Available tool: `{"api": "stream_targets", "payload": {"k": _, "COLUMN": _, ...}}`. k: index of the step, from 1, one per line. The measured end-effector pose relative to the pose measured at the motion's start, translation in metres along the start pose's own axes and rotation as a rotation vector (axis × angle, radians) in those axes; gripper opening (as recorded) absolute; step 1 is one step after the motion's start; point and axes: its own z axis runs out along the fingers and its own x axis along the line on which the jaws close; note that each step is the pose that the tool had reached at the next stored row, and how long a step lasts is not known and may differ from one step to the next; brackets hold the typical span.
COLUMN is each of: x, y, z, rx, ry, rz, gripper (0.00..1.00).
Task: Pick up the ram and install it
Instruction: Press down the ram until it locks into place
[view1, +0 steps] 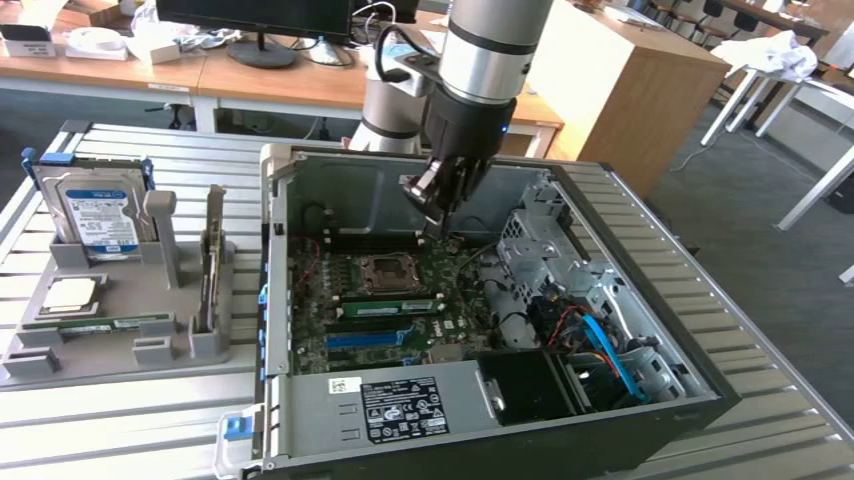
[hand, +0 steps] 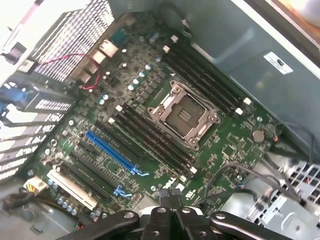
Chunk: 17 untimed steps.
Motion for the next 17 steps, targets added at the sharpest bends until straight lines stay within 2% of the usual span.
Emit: {"api": "stream_targets", "payload": {"k": 17, "x": 0.0001, "y": 0.0000, "z": 0.0013, "rx": 0.0117, "ry": -0.0011, "rz": 0.244, "gripper": 0.10}}
